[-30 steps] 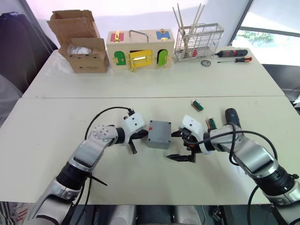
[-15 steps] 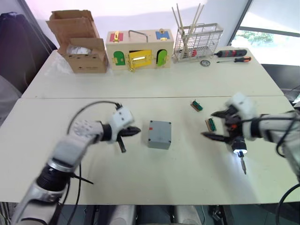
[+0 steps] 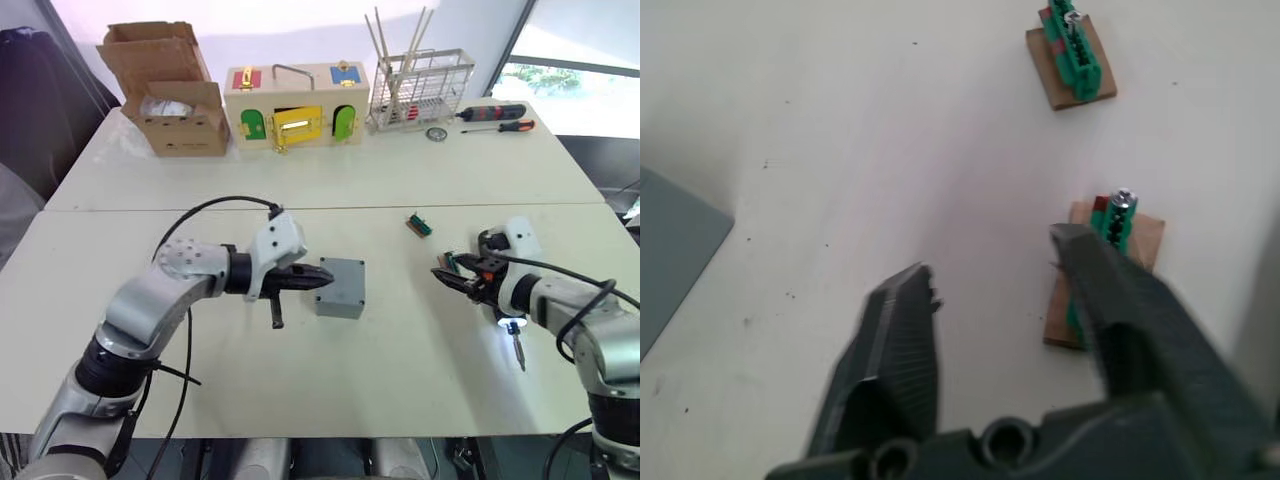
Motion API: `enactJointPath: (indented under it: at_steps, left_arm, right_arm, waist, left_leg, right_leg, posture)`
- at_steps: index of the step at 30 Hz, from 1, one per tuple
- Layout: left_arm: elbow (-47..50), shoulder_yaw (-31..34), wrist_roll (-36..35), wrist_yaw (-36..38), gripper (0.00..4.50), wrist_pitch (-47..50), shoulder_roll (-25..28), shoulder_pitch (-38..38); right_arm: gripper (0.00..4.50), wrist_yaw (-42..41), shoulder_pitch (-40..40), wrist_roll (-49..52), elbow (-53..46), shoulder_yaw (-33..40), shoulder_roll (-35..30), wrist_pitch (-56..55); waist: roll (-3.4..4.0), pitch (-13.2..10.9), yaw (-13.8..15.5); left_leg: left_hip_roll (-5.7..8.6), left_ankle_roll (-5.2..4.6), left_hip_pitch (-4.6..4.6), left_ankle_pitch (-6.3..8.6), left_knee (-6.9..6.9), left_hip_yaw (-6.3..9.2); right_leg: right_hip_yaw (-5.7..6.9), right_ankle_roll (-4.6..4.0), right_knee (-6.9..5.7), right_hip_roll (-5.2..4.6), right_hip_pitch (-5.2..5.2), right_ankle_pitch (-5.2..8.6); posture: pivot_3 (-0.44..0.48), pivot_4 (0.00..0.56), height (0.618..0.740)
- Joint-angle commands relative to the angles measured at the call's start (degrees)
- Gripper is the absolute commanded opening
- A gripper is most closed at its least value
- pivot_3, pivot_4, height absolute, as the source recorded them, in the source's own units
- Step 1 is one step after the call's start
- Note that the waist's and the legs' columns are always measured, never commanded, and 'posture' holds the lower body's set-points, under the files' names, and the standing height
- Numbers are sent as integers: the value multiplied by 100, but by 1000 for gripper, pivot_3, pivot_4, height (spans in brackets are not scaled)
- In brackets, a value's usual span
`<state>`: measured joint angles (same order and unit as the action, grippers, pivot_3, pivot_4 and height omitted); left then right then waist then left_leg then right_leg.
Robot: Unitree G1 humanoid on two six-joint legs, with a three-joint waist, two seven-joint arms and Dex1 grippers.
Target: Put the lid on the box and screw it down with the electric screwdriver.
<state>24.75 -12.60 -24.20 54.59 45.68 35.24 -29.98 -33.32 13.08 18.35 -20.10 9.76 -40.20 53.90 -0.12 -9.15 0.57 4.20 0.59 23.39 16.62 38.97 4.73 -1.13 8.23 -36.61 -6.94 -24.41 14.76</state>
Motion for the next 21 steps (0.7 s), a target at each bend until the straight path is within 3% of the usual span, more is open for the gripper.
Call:
enactJointPath:
  at_steps: [1, 21]
  left_arm:
    - [24, 11, 21, -39, 0, -147, 15, -74]
    - [149, -185, 111, -335, 0, -263, 9, 77]
  right_arm:
    - [2004, 262, 236, -150, 168, 60, 26, -195]
    - [2004, 523, 770, -444, 586, -528, -110, 51]
  waist:
    - [0, 0, 4]
    - [0, 0, 0]
  left_leg:
    - [0, 0, 0, 0, 1, -1]
    - [0, 0, 0, 0, 0, 1]
  right_leg:
    - [-1, 0, 0, 0, 0, 0]
    - [0, 0, 0, 0, 0, 0]
  posture:
    - [0, 150, 730]
    - [0, 150, 730]
